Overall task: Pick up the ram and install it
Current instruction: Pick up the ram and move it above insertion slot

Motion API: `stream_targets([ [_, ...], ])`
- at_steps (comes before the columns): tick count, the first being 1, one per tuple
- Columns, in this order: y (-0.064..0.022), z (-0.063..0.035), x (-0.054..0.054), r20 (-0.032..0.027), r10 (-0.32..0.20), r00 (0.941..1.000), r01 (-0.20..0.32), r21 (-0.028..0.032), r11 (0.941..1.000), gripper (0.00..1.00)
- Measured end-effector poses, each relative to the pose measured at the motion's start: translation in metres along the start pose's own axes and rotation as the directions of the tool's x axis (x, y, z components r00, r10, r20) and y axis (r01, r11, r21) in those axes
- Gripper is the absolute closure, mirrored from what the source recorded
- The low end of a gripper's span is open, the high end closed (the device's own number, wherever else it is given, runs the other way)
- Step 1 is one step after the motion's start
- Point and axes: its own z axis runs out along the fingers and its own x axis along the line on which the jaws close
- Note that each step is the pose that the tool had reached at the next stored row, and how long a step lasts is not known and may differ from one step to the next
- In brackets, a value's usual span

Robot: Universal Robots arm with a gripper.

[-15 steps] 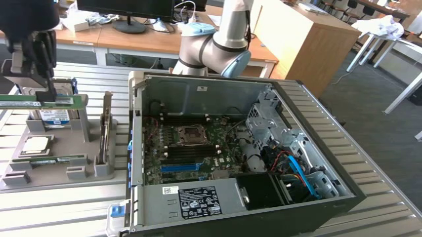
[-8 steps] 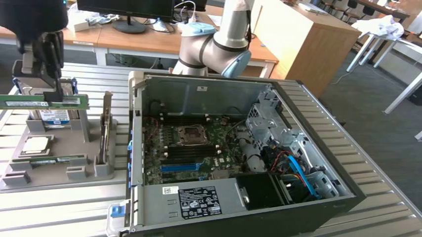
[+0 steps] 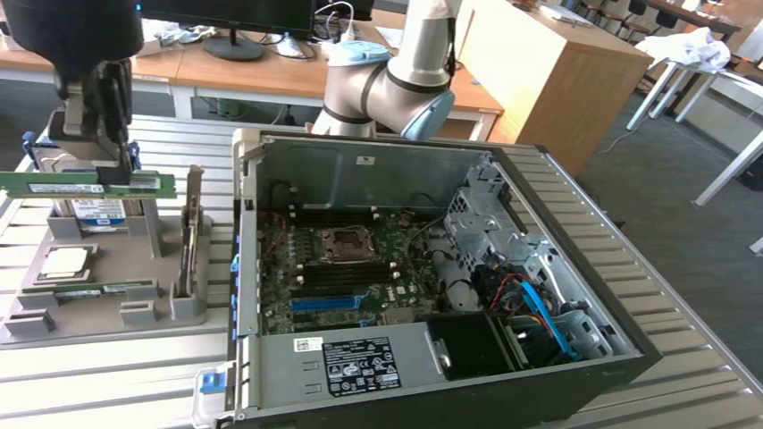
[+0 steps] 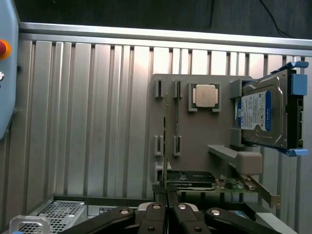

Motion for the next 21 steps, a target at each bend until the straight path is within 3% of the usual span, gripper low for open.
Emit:
stream_targets([
  [21,-0.0333,-0.0009,0.001,0.0,0.0,1.0,0.0,-0.0024,1.0,0.89],
])
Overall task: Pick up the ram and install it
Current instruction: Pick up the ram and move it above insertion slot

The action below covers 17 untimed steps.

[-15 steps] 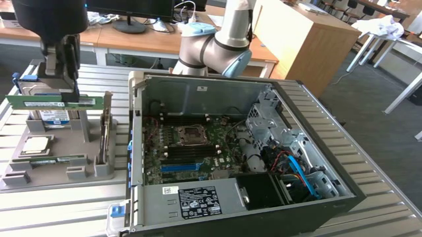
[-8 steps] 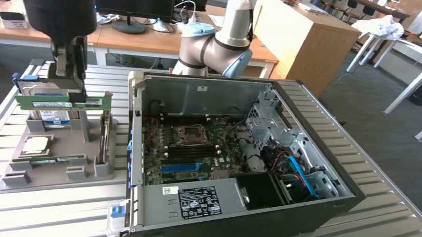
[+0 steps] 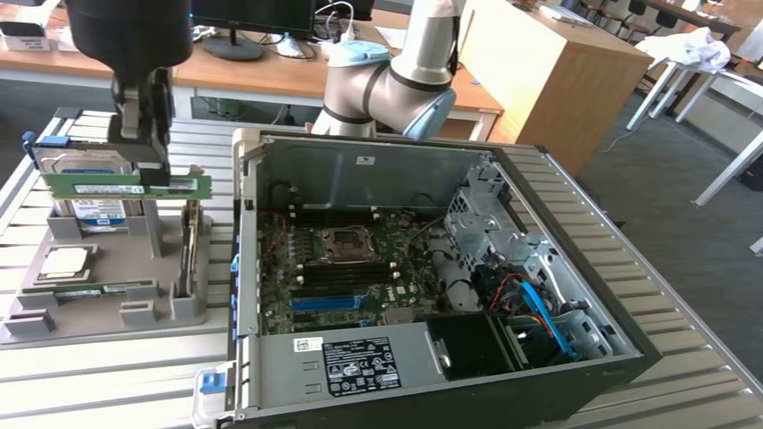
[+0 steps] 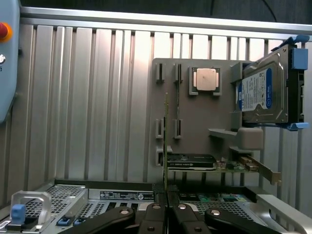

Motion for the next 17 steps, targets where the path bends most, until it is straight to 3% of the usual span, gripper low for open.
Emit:
stream_targets([
  [17,-0.0287,-0.0008,0.001,0.0001,0.0,1.0,0.0,-0.0032,1.0,0.89],
])
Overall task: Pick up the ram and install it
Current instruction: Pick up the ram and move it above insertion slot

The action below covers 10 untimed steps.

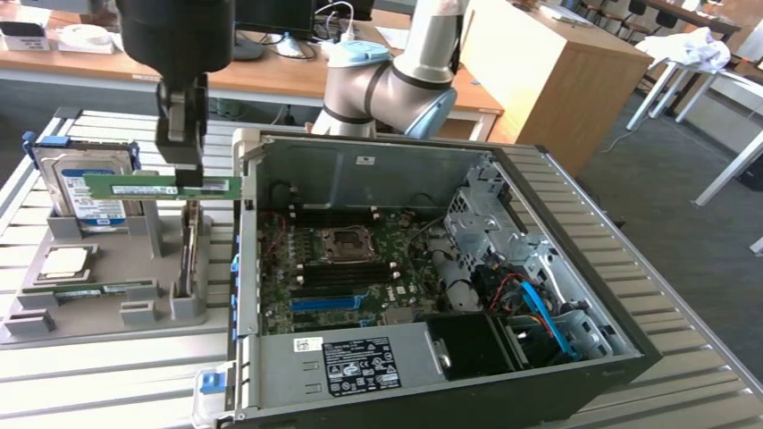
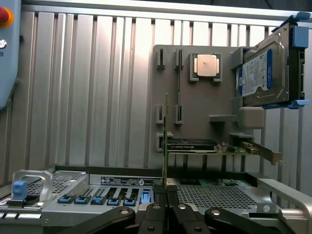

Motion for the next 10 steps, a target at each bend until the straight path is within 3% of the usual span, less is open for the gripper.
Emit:
stream_targets([
  [10,-0.0163,-0.0005,0.0,0.0001,0.0,1.0,0.0,-0.0029,1.0,0.89],
])
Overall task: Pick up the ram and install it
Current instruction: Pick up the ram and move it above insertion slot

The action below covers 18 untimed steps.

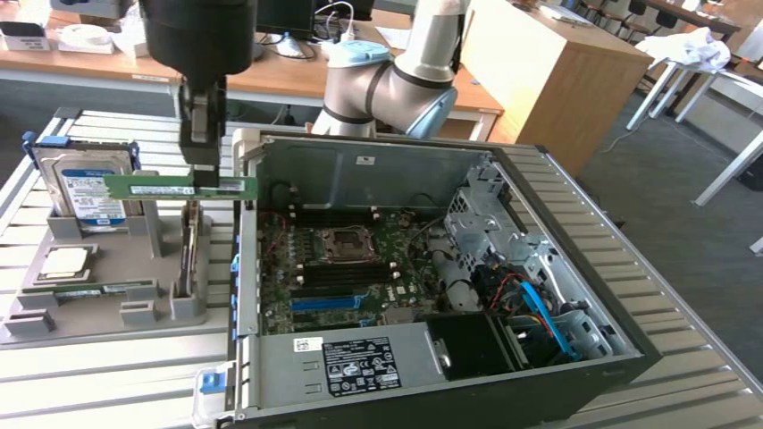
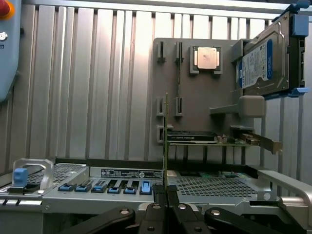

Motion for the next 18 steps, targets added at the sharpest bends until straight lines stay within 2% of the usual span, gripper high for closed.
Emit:
stream_targets([
  [11,-0.0209,-0.0008,0.001,0.0,0.0,1.0,0.0,-0.0023,1.0,0.89],
  [18,-0.0371,-0.0014,0.002,0.0,0.0,1.0,0.0,-0.0029,1.0,0.89],
])
